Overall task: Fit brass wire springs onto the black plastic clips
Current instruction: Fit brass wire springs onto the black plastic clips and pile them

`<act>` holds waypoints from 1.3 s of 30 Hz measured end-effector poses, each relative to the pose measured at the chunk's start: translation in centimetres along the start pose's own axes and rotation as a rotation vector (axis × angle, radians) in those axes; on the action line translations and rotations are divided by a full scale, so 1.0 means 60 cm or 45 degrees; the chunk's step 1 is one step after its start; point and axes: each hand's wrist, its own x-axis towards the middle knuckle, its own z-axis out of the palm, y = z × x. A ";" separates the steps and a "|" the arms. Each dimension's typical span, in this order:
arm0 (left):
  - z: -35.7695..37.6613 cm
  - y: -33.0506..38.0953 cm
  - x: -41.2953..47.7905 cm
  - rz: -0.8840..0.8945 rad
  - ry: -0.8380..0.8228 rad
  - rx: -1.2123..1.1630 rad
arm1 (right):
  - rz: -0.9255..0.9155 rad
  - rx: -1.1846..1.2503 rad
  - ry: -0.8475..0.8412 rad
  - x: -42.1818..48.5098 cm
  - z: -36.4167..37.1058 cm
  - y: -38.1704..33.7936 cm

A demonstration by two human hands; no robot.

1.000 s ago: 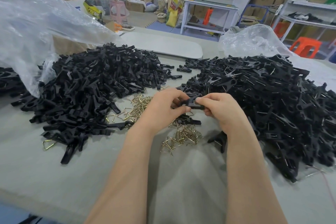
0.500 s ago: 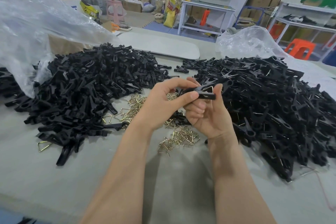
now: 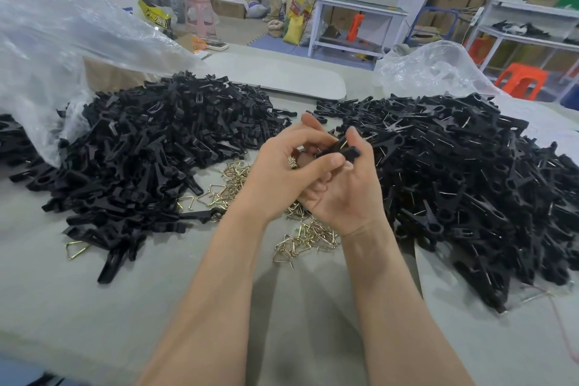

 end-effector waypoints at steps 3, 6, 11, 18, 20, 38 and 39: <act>0.003 -0.003 0.000 0.005 0.025 -0.011 | -0.039 -0.022 0.086 0.001 0.004 0.001; 0.004 -0.006 0.001 -0.031 0.045 -0.011 | -0.072 -0.033 0.132 0.005 0.010 0.004; 0.005 -0.006 0.002 -0.007 0.067 -0.010 | -0.091 -0.039 0.146 0.004 0.018 0.007; 0.005 -0.007 0.000 -0.072 0.059 -0.064 | -0.064 -0.043 0.131 0.007 0.008 0.010; 0.001 -0.009 -0.001 -0.179 0.020 -0.120 | 0.022 -0.132 0.129 0.007 -0.001 0.005; -0.011 -0.047 0.008 -0.172 0.139 0.390 | -0.490 -0.823 0.974 -0.013 -0.026 -0.078; -0.013 -0.048 0.011 -0.184 0.261 0.353 | -0.697 -0.419 0.980 -0.015 -0.027 -0.089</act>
